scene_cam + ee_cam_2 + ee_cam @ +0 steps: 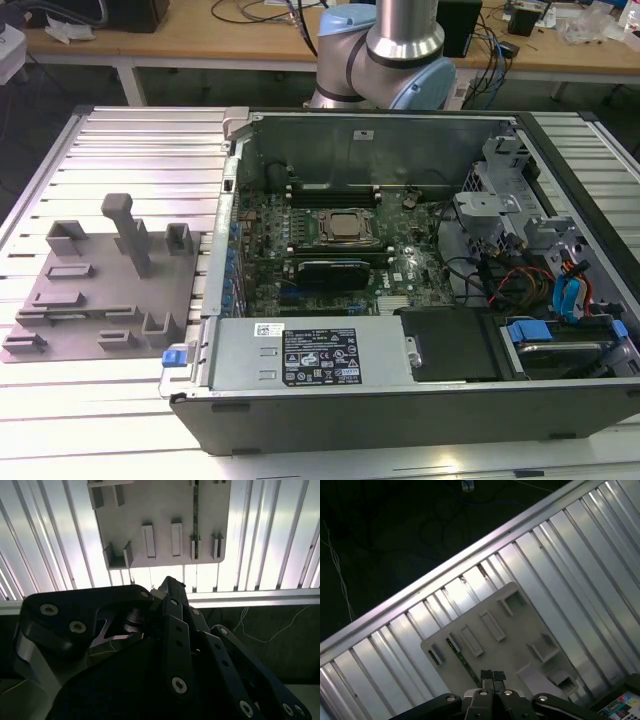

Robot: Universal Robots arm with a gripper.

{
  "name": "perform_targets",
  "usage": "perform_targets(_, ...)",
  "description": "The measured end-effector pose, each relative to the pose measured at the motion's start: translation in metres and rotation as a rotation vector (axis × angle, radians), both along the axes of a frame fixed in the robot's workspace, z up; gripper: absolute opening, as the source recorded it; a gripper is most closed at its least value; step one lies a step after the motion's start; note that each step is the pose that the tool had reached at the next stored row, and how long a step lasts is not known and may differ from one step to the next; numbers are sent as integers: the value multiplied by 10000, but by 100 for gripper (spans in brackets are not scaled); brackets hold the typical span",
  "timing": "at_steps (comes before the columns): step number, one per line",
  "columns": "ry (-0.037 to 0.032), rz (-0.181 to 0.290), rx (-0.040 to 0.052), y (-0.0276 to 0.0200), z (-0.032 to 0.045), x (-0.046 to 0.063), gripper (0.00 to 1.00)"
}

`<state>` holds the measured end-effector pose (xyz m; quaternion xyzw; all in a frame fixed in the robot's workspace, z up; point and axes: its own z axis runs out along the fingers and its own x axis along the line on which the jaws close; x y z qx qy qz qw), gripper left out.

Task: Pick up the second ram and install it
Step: 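Pick up the second ram and move it above second insertion slot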

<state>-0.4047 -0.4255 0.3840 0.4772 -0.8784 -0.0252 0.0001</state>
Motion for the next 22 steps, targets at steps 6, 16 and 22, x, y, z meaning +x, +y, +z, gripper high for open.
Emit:
perform_targets(6,0,744,0,0,0,0,8)
perform_targets(16,0,2018,0,0,0,0,8)
perform_targets(22,0,2673,0,0,0,0,8)
